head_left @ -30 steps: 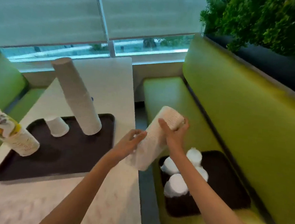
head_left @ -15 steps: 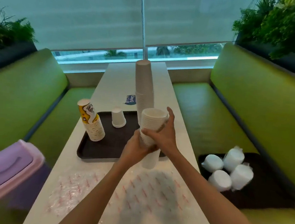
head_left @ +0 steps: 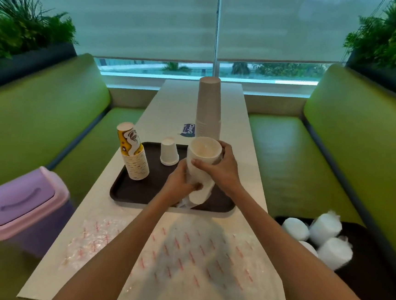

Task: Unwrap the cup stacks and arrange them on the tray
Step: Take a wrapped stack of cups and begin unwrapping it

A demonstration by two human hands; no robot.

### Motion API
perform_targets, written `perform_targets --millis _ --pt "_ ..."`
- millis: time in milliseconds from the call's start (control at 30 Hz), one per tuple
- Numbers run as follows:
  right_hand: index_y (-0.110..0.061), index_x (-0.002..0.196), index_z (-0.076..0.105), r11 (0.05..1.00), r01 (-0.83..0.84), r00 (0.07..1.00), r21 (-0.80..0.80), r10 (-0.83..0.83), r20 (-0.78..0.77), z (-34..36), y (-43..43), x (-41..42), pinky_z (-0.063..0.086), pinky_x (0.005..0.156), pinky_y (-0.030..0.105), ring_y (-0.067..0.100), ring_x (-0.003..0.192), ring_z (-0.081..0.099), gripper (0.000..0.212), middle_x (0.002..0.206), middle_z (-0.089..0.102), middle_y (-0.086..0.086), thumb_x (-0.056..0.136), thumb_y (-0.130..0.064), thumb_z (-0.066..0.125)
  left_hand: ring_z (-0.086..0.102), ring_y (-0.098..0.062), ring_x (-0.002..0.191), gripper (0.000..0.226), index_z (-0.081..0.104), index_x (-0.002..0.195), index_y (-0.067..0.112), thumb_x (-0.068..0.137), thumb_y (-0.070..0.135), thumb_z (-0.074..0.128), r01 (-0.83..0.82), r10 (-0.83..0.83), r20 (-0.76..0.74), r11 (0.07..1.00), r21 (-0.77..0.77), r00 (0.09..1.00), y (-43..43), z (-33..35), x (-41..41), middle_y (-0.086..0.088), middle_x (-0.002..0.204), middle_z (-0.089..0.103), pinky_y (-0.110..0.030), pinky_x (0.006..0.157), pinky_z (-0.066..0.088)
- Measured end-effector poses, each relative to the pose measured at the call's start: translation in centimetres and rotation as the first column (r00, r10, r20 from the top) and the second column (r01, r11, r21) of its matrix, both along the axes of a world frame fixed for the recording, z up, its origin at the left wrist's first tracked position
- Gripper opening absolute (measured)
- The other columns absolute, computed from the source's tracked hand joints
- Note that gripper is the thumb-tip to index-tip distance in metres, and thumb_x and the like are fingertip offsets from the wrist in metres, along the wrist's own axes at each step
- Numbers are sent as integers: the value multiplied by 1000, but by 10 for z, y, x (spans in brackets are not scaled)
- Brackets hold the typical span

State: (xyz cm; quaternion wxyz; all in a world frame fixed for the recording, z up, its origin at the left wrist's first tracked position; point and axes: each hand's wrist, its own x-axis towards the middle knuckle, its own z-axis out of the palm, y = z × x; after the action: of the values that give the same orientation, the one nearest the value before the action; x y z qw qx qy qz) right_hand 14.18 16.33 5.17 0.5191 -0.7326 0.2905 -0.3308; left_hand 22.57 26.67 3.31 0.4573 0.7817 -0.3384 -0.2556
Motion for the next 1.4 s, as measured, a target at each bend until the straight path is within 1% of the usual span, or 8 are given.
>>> perform_targets --millis 100,267,600,767,900,1033,1267,1400 --pt "-15 133 40 998 39 999 -50 -41 -34 -14 -5 -1 41 98 27 13 116 49 83 131 53 2 65 -27 87 47 -23 126 54 40 137 16 88 -1 57 -37 18 -246 996 -75 969 -2 -9 -3 -8 133 51 -38 102 43" --pt "-15 132 40 994 100 994 -41 -102 -47 -33 -14 -2 38 88 21 10 108 48 83 128 53 2 65 -30 87 39 -27 135 43 43 140 14 98 11 39 -287 124 -604 941 -181 787 -12 -8 -3 -10 142 45 -40 113 31" --pt "-18 134 37 979 194 979 -68 -197 -49 -56 -27 23 39 89 21 16 116 53 89 131 53 -1 63 -40 87 35 -21 138 64 39 143 19 98 55 12 -162 -18 -579 953 -257 815 -40 -18 27 -4 147 42 -39 114 23" --pt "-22 130 38 972 213 977 -102 -209 41 -66 -26 37 40 93 21 7 111 49 87 126 51 -6 61 -34 89 51 -19 125 64 55 123 24 95 60 10 -152 -74 -598 935 -319 798 -59 -24 44 -4 129 60 -33 105 40" --pt "-24 133 37 974 221 965 -43 -213 153 -72 -28 49 41 98 18 -2 113 50 92 122 48 -19 58 -32 91 58 -20 114 69 59 118 19 95 61 9 -168 -108 -681 930 -326 725 -74 -27 54 -8 118 66 -27 92 47" --pt "-33 126 40 979 199 955 -40 -185 231 -79 -30 53 38 94 3 -18 112 47 81 124 49 -23 56 -48 79 61 -22 109 79 58 122 7 95 62 9 -209 -153 -786 917 -338 599 -80 -30 60 -11 110 69 -29 97 46" --pt "-34 124 35 989 146 980 -20 -142 140 -117 -41 52 39 90 3 -14 114 46 83 123 45 -23 54 -57 75 54 -20 121 77 61 114 18 92 67 6 -188 -186 -848 931 -314 496 -82 -54 71 -3 115 69 -35 108 35" --pt "-28 128 33 992 120 989 -26 -117 86 -136 -44 49 39 91 2 -12 114 47 87 124 45 -20 56 -55 74 57 -17 114 74 60 112 21 92 66 5 -171 -177 -854 941 -292 489 -83 -67 68 1 108 71 -35 108 35"
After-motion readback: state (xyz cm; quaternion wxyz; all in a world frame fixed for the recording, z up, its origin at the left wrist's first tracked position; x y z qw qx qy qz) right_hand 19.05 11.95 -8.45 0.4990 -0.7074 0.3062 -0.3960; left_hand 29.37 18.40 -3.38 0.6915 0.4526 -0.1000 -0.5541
